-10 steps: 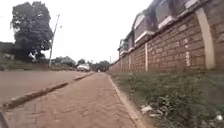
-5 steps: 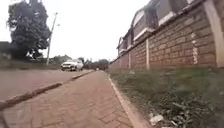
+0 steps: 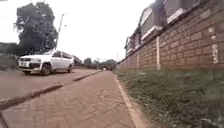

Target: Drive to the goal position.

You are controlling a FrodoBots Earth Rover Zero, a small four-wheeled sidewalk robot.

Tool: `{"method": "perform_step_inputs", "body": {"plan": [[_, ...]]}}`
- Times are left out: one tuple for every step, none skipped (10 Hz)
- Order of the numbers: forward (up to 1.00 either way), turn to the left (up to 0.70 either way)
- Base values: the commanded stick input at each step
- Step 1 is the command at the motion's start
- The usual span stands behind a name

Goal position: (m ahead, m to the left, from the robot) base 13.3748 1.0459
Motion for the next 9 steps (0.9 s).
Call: {"method": "perform_step_inputs", "body": {"plan": [[0.7,0.0],[0.7,0.01],[0.7,0.02],[0.7,0.03],[0.7,0.02],[0.7,0.03],[0.7,0.03],[0.7,0.02],[0.7,0.02]]}}
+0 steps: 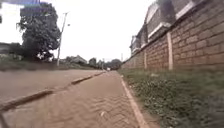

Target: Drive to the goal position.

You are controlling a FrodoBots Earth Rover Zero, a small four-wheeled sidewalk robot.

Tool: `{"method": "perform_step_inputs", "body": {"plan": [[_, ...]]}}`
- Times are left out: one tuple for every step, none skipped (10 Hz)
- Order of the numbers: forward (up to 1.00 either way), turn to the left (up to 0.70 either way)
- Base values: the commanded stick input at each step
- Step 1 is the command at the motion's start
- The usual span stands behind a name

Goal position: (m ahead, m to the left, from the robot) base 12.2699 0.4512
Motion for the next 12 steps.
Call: {"method": "perform_step_inputs", "body": {"plan": [[0.7,0.01],[0.7,0.0],[0.7,0.0],[0.7,0.0],[0.7,0.0],[0.7,0.01],[0.7,0.02],[0.7,0.0],[0.7,0.0],[0.7,0.0],[0.7,0.01],[0.7,0.14]]}}
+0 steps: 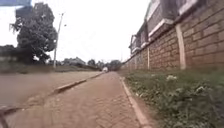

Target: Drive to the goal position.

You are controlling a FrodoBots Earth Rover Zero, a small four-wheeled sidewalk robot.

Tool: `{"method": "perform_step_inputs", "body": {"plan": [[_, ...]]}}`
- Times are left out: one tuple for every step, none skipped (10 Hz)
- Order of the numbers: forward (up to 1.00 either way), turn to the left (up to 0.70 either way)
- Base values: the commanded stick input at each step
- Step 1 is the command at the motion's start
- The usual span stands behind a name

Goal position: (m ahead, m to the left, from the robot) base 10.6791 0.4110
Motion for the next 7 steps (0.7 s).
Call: {"method": "perform_step_inputs", "body": {"plan": [[0.7,0.32],[0.7,0.14],[0.7,0.0],[0.7,0.0],[0.7,0.0],[0.7,0.0],[0.7,0.0]]}}
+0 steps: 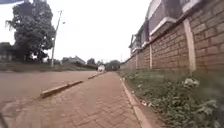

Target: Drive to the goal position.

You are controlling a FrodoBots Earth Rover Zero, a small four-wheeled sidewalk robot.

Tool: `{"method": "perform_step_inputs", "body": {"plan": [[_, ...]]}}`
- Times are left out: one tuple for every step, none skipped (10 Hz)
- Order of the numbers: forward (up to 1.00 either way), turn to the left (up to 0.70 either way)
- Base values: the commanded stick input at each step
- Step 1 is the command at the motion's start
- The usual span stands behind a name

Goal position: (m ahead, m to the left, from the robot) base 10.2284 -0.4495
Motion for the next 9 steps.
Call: {"method": "perform_step_inputs", "body": {"plan": [[0.7,0.0],[0.7,0.0],[0.7,0.0],[0.7,0.0],[0.7,0.0],[0.7,0.0],[0.7,0.0],[0.7,0.0],[0.7,0.0]]}}
